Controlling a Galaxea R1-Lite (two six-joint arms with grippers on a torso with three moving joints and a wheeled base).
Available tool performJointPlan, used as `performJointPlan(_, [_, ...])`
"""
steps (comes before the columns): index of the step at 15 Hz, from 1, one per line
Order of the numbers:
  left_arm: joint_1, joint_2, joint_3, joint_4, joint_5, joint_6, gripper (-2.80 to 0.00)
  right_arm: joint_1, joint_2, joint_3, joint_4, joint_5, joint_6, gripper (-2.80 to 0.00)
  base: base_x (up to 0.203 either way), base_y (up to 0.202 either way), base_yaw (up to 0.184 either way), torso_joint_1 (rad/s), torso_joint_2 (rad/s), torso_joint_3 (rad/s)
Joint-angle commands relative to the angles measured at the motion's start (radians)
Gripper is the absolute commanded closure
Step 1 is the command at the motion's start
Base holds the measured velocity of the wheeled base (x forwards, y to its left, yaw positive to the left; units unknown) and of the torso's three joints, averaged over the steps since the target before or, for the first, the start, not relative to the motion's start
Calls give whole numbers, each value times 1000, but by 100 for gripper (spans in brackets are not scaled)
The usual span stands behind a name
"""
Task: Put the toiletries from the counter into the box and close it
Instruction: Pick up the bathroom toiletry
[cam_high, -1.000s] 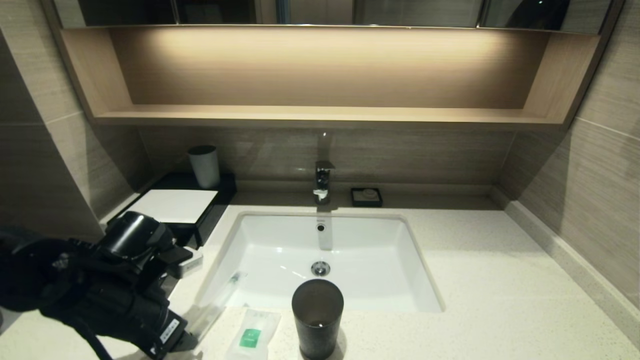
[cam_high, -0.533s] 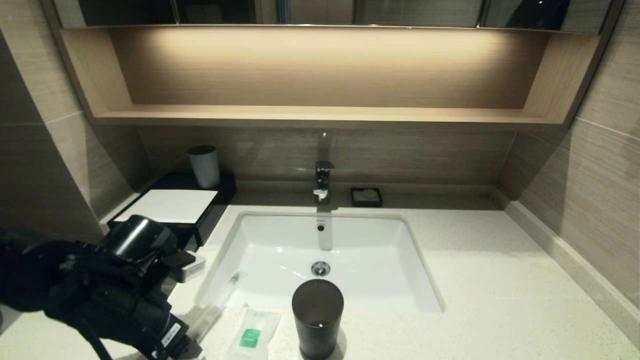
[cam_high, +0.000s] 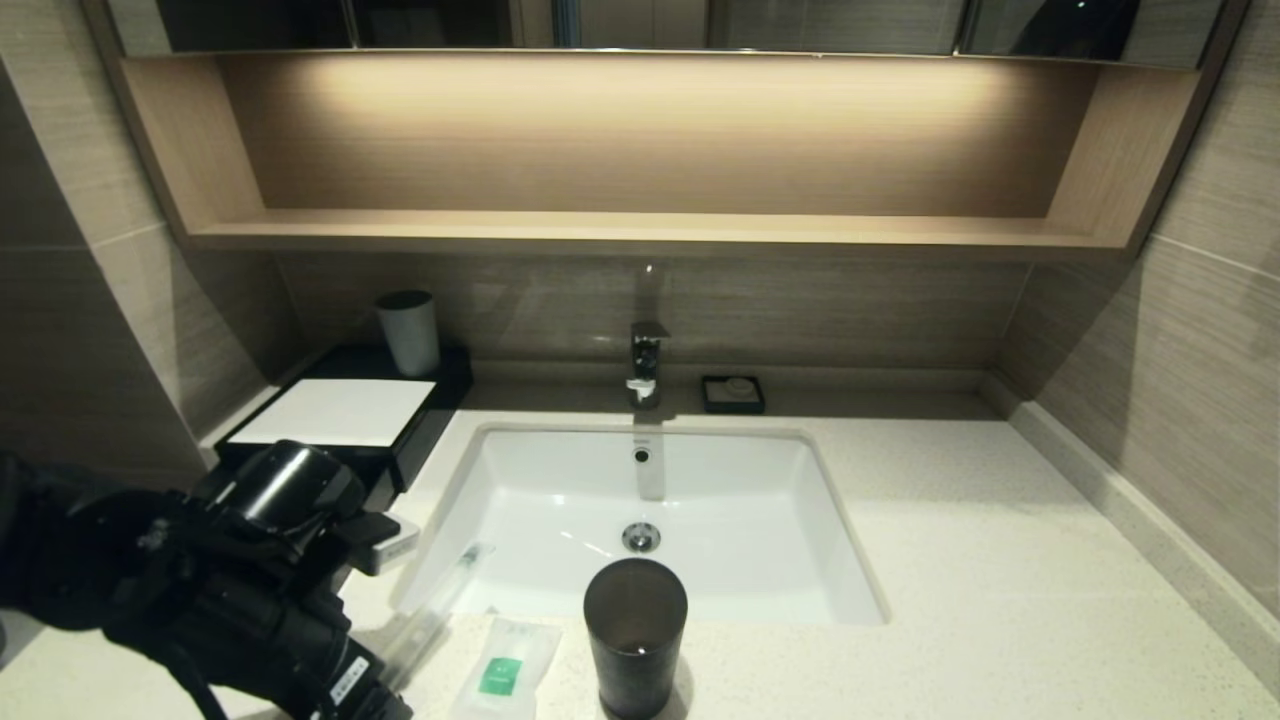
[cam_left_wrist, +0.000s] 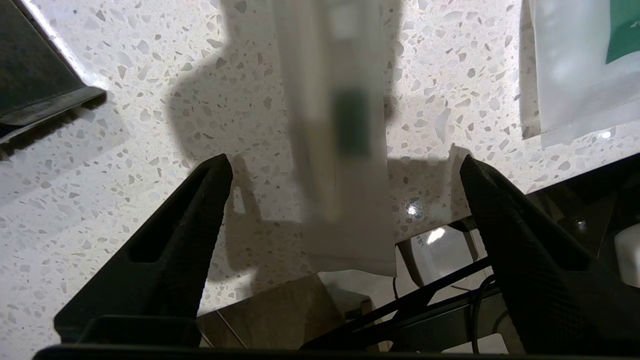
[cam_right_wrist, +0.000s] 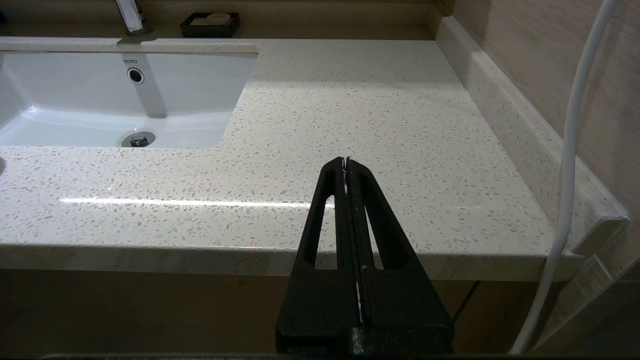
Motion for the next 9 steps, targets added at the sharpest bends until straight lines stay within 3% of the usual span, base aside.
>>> performJointPlan(1, [-1,12,0,0,0,2,-280,0,0,1,0,0,0,0,0,0,0,0,0,0])
performJointPlan(9, [0,42,-3,-1,6,2,-280,0,0,2,0,0,0,0,0,0,0,0,0,0])
